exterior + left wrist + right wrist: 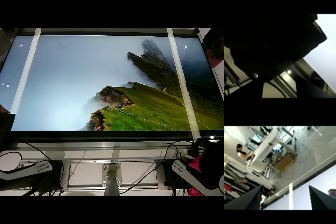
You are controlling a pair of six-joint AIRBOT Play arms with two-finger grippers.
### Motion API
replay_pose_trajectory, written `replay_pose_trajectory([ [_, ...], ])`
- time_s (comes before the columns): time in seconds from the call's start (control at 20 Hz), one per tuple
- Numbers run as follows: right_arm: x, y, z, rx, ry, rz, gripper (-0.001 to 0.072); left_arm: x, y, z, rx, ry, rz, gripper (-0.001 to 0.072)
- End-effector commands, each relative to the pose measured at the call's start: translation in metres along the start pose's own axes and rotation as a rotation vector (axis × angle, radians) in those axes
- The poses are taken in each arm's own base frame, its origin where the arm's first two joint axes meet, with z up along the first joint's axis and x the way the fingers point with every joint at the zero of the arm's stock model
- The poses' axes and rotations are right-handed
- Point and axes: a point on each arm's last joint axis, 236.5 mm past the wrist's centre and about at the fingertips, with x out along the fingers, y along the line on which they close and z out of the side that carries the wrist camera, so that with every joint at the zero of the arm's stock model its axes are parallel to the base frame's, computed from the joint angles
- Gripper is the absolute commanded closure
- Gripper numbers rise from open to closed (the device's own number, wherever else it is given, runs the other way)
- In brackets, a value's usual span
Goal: Fold the clothes and pants, and hang the long-sleeved shirts on hangers.
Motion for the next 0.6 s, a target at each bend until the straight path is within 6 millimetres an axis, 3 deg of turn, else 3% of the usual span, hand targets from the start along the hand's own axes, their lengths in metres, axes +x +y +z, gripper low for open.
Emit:
replay_pose_trajectory([
  [0.0,0.000,0.000,0.000,0.000,0.000,0.001,0.0076,0.045,0.016,-0.005,-0.048,0.088,0.026,0.0272],
  [0.3,0.000,0.000,0.000,0.000,0.001,0.001,0.0076,0.105,-0.006,0.014,0.032,0.087,0.014,0.0272],
  [0.55,0.000,0.000,0.000,0.000,0.000,0.001,0.0076,0.129,-0.012,0.026,0.105,0.056,0.024,0.0272],
])
